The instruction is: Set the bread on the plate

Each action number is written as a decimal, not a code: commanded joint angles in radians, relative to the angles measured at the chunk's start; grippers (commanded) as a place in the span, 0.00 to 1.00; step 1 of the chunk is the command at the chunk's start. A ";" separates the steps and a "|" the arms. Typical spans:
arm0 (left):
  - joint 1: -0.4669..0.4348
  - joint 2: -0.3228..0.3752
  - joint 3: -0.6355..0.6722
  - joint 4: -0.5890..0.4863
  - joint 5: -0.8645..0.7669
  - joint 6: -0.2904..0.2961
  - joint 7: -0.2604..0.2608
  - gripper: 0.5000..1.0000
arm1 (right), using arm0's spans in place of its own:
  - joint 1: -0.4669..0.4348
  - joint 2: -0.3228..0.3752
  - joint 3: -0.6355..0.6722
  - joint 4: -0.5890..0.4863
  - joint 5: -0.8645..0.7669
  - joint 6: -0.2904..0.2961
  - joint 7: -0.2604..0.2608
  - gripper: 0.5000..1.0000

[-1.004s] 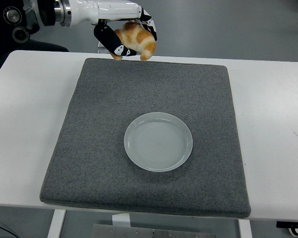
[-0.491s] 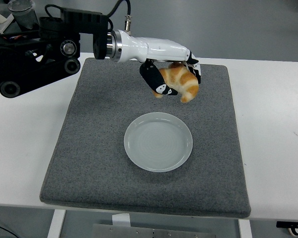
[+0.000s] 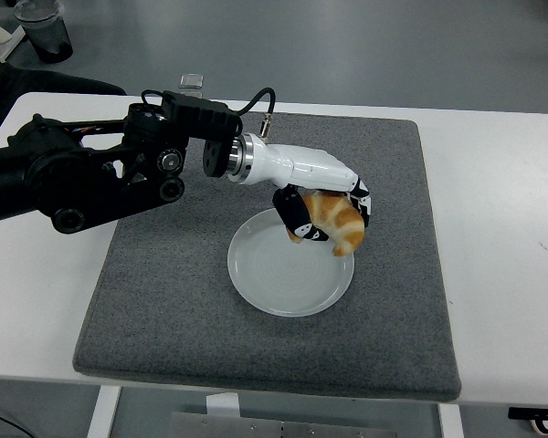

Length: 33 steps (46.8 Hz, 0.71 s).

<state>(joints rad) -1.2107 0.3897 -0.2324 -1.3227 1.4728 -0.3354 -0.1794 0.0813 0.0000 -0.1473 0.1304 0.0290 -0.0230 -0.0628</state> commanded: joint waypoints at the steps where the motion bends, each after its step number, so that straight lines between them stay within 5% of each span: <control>1: 0.020 0.000 0.004 0.005 0.020 0.001 0.000 0.00 | 0.000 0.000 0.000 0.000 0.000 0.000 0.000 0.86; 33: 0.103 0.001 0.045 0.011 0.146 0.001 0.001 0.00 | 0.000 0.000 0.000 0.000 0.000 0.000 0.000 0.86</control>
<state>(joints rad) -1.1138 0.3910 -0.1876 -1.3116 1.6119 -0.3343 -0.1779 0.0813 0.0000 -0.1473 0.1304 0.0290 -0.0230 -0.0628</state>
